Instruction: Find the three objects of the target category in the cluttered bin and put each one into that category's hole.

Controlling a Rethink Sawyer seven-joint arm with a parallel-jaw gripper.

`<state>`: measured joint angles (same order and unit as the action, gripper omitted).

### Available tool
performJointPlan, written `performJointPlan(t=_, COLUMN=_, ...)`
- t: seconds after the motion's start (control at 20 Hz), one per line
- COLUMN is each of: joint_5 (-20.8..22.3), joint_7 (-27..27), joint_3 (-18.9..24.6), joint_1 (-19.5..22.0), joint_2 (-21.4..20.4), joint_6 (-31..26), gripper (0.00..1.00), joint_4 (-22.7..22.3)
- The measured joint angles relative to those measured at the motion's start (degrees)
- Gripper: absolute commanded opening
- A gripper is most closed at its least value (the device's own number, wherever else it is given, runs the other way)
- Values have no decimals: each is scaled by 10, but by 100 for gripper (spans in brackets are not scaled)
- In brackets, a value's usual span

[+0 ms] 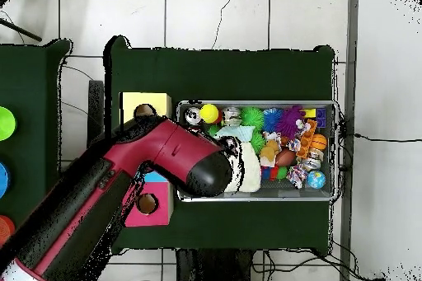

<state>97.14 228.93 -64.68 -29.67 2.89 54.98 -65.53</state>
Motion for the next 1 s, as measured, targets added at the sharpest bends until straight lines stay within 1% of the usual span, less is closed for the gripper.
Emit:
performJointPlan(t=0.35, joint_5=-40, joint_7=0, joint_3=11, joint_1=0, joint_2=4, joint_6=-35, gripper=0, joint_4=-1)
performJointPlan(t=1.0, joint_5=-75, joint_7=0, joint_3=38, joint_1=0, joint_2=11, joint_6=-71, gripper=0, joint_4=-3)
